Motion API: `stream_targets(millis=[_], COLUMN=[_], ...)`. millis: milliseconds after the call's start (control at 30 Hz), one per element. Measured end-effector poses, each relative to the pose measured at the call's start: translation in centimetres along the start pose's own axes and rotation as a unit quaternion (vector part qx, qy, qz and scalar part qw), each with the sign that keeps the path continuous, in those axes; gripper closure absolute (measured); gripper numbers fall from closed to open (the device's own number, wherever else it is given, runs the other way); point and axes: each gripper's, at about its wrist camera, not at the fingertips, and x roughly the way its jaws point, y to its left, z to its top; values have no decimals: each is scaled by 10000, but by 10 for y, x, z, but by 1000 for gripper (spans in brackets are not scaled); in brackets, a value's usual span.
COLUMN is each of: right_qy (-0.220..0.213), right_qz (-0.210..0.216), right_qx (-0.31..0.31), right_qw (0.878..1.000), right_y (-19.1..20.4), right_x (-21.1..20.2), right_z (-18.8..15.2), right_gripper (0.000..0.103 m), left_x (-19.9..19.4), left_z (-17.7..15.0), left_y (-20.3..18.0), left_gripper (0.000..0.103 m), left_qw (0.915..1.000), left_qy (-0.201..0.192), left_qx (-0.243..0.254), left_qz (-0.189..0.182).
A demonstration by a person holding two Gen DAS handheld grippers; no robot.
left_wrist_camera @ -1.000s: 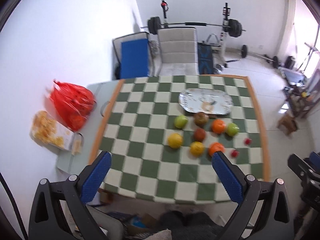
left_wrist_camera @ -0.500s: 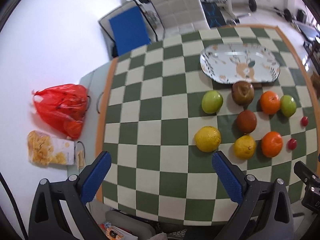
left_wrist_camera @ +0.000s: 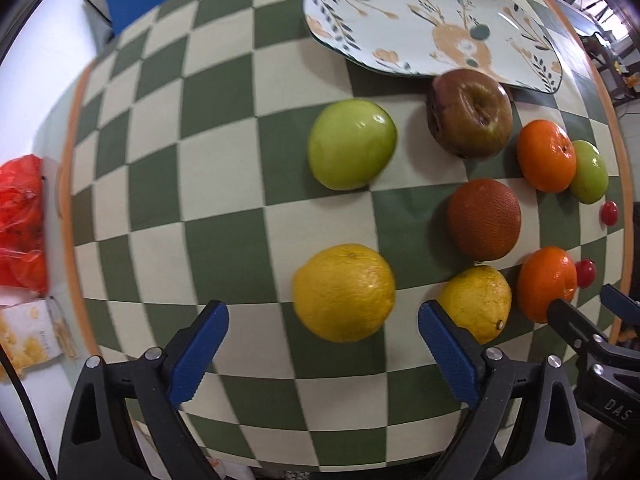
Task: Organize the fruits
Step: 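Move the left tool to a yellow citrus while the right tool approaches an orange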
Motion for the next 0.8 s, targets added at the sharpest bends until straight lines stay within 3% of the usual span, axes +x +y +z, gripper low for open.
stream_targets(millis=[133, 200, 333, 500, 800], right_qy=[104, 157, 210, 326, 385], right_qz=[-7, -7, 1, 47, 142], right_qx=[49, 75, 141, 236, 441], right_qw=[9999, 9998, 9997, 9992, 9982], right_y=[1, 1, 1, 1, -4], right_x=[13, 17, 24, 34, 45], right_z=[6, 7, 9, 12, 13], right_gripper=[4, 8, 12, 19, 28], left_x=[14, 21, 29, 36, 43], left_z=[4, 7, 13, 25, 36], left_y=[-4, -6, -6, 6, 21], left_gripper=[9, 21, 23, 43, 43], left_qw=[9991, 9979, 9982, 9983, 9971], left_qy=[176, 284, 193, 146, 111], left_qx=[2, -23, -7, -24, -31], left_qz=[-388, -588, -567, -565, -752])
